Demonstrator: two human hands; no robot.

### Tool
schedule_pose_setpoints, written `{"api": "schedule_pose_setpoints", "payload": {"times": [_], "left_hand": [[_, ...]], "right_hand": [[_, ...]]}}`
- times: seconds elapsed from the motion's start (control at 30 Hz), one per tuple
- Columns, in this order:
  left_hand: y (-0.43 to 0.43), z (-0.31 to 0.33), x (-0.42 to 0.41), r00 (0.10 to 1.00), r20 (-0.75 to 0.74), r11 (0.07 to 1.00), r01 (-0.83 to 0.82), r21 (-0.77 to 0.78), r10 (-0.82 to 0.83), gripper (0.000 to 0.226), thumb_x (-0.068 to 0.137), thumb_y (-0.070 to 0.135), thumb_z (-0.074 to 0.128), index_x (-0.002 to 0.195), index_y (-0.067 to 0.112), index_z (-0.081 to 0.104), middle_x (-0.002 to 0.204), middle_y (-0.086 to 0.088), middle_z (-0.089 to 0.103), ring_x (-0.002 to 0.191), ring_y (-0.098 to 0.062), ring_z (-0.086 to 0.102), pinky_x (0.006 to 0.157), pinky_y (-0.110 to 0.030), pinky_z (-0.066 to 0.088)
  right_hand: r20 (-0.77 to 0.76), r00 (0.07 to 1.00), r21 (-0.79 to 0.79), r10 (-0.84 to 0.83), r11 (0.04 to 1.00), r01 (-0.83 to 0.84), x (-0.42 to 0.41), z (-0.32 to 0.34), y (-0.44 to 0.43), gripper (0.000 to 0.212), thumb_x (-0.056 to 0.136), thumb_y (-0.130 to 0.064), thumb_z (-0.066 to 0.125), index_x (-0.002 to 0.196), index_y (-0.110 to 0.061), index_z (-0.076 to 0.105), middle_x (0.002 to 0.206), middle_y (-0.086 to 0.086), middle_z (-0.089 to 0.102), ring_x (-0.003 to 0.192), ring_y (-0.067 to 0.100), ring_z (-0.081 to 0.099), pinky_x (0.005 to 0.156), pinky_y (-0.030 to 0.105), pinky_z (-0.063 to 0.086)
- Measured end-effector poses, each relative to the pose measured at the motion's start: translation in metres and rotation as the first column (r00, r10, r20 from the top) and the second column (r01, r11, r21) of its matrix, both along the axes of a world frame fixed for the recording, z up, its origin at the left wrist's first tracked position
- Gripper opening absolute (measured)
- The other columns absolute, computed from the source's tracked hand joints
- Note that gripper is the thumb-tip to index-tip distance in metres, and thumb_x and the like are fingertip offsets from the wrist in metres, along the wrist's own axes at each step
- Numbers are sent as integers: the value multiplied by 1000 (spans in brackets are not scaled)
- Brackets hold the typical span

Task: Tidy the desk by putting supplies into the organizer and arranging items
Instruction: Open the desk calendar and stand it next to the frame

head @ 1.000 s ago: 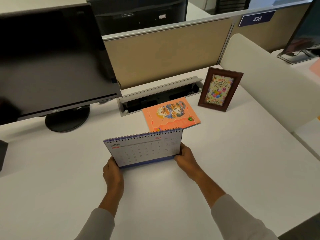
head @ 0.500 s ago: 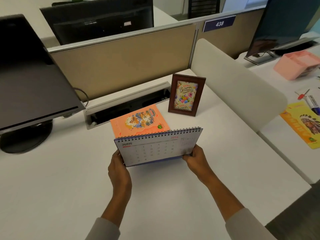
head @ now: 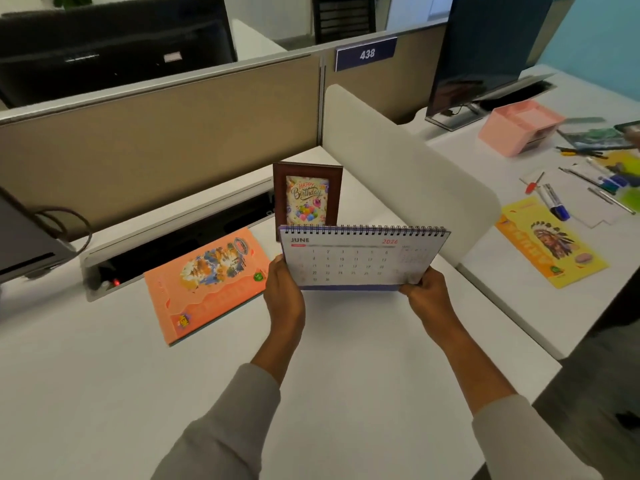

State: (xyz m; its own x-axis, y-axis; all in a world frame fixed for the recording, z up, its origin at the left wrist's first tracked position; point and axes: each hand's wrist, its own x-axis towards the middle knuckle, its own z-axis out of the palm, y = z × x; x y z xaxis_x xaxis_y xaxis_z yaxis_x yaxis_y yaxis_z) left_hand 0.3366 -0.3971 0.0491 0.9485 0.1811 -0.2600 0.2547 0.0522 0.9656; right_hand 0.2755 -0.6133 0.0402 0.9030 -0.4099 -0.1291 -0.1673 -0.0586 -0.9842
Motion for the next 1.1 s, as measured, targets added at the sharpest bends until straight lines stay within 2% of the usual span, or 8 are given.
{"api": "schedule_pose_setpoints", "payload": {"times": [0.13, 0.23, 0.3, 0.4, 0.73, 0.87, 1.0, 1.1], "left_hand": [[-35, -8, 20, 993, -46, 994, 105, 3, -105, 41, 109, 41, 23, 117, 22, 59, 111, 0, 66, 103, -17, 63, 75, -25, 48], [-56, -9, 29, 983, -63, 985, 173, 28, -171, 38, 109, 41, 23, 118, 27, 57, 112, 5, 62, 96, -7, 59, 73, -21, 44], [-66, -10, 35, 974, -65, 975, 219, 35, -216, 36, 109, 42, 23, 124, 30, 53, 117, 5, 59, 100, -11, 58, 80, -25, 44], [-76, -13, 46, 961, -68, 962, 272, 33, -269, 42, 109, 42, 23, 137, 25, 50, 129, 1, 56, 111, -17, 54, 87, -30, 42], [-89, -17, 61, 927, -25, 926, 373, -59, -375, 49, 107, 47, 19, 149, 28, 36, 128, 10, 46, 115, -11, 45, 80, -18, 39], [-85, -26, 55, 913, 20, 913, 405, 59, -406, 48, 107, 44, 23, 149, 25, 37, 131, 10, 48, 115, -10, 46, 74, -5, 41], [-74, -55, 46, 913, 111, 873, 331, 359, -392, 43, 106, 41, 37, 143, 20, 39, 139, 1, 55, 120, -12, 51, 104, -35, 51], [-65, -75, 32, 896, 120, 806, 316, 501, -426, 48, 103, 36, 48, 148, 24, 32, 145, 2, 49, 131, -16, 46, 109, -30, 40]], "right_hand": [[-13, 997, -7, -76, 997, 75, 9, -13, -37, 58, 81, 18, 59, 128, -16, 60, 122, 1, 68, 117, 19, 61, 97, 39, 54], [-27, 991, -5, -133, 991, 133, 13, -20, -59, 62, 81, 18, 57, 133, -15, 57, 123, 0, 67, 118, 19, 60, 91, 30, 54], [-45, 986, 4, -161, 987, 161, 16, -23, -69, 60, 82, 19, 54, 132, -12, 57, 117, -2, 67, 114, 20, 60, 85, 25, 52], [-68, 981, 2, -182, 983, 183, 20, -33, -81, 58, 81, 18, 55, 131, -11, 59, 117, -1, 67, 113, 23, 61, 88, 30, 53], [-85, 973, -8, -214, 977, 214, 30, -55, -92, 62, 81, 17, 54, 135, -15, 55, 122, 3, 65, 115, 22, 59, 98, 40, 52], [-52, 977, -77, -205, 977, 200, 31, -59, -90, 57, 83, 9, 62, 128, -26, 57, 116, -7, 66, 111, 14, 61, 92, 35, 54], [-4, 959, -204, -283, 939, 277, 19, -63, -83, 46, 86, -2, 70, 126, -19, 57, 122, 1, 66, 113, 18, 62, 91, 30, 54], [58, 954, -326, -294, 898, 296, 7, -71, -73, 45, 90, -10, 70, 132, -12, 54, 127, 3, 63, 111, 17, 61, 93, 30, 52]]}}
